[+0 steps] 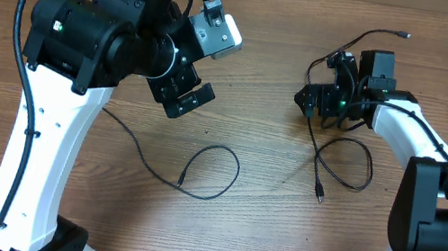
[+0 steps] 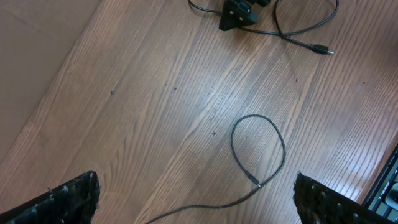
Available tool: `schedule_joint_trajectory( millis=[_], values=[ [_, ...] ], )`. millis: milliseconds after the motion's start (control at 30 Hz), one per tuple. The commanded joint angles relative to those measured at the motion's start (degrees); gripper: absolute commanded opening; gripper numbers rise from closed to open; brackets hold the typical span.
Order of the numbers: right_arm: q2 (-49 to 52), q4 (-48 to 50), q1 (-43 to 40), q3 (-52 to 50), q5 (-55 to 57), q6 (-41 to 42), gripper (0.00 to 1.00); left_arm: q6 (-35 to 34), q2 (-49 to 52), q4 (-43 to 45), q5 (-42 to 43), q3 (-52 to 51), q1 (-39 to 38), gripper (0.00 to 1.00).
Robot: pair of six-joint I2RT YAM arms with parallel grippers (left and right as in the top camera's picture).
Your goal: Untangle cables
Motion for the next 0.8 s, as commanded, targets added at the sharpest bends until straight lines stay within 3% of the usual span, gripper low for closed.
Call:
schedule_joint_trajectory(
  millis=[0,400,467,567,767],
  values=[
    [2.6,0.4,0.7,-0.3,2.3,-0.2,0.98,-1.0,-0.2,-0.1,0.5,0.6,0.1,1.0],
    [3.4,1.9,6.0,-0.3,15.7,-0.9,0.96,-1.0,-0.2,-0.1,0.5,0.6,0.1,1.0],
    [3.5,2.4,6.5,-0.3,16.0,-0.9,0.87,-1.0,-0.2,-0.1,0.5,0.6,0.1,1.0],
    [3.5,2.8,6.8,-0.3,16.0,-0.8,0.65,-1.0,-0.2,-0.1,0.5,0.6,0.1,1.0],
    [3.5,2.5,6.7,-0.3,15.3,0.3,0.47,-1.0,-0.2,-0.1,0.5,0.6,0.1,1.0]
  ],
)
